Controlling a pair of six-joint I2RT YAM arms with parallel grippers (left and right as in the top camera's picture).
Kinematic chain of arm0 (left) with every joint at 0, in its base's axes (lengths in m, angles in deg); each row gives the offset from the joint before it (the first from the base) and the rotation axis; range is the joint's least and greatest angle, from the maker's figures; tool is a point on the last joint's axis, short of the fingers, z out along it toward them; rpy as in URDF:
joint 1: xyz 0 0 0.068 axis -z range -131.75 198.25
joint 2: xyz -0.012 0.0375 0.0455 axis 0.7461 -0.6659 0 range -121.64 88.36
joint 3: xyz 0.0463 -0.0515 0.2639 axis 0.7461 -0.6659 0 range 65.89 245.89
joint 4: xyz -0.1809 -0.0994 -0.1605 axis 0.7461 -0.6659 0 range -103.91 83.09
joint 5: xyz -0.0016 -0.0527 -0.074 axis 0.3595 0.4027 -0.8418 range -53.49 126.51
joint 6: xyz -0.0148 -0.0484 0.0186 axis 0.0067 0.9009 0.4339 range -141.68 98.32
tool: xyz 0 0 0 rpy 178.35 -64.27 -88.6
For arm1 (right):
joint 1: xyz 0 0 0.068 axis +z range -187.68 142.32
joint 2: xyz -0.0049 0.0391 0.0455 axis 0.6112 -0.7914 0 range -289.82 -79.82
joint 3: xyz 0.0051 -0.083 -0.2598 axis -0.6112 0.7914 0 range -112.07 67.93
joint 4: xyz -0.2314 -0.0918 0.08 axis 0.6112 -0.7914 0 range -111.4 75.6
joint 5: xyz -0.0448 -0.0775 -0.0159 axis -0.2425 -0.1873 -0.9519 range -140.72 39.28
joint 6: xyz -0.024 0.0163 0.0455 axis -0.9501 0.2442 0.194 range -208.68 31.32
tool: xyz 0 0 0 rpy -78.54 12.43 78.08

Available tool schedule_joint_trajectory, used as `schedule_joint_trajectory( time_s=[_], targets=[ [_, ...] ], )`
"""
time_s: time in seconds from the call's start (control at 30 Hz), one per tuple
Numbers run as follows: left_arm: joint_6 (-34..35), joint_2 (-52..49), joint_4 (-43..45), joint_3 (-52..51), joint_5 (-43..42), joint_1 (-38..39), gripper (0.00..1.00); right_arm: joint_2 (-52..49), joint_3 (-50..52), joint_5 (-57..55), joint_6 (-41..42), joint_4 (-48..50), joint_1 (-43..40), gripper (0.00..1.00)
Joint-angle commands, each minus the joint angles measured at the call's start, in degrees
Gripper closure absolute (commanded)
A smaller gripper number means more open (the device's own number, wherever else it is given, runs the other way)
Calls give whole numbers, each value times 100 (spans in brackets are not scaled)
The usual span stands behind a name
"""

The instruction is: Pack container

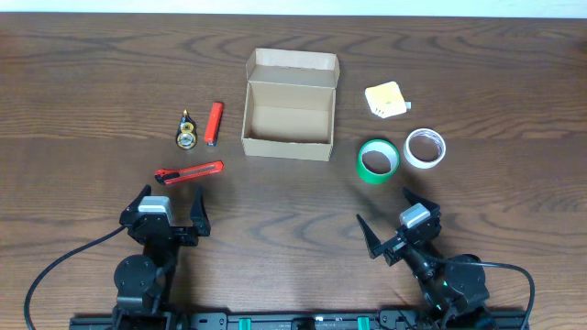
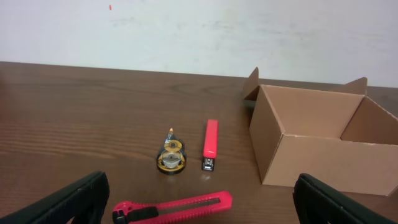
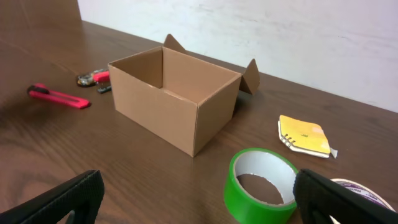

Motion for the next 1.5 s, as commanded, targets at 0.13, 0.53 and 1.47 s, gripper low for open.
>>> schedule_joint_trajectory(
  time_s=[0.13,0.53,1.47],
  targets=[
    [20,44,-61,-214,68,-44,5,37,39,306,293,118,37,1],
    [20,44,-61,-214,68,-44,5,-146,-168,-81,1856,297,-382,1],
    [20,44,-61,-214,68,-44,5,-5886,-2769,992,1189,291,-1176,1]
  ],
)
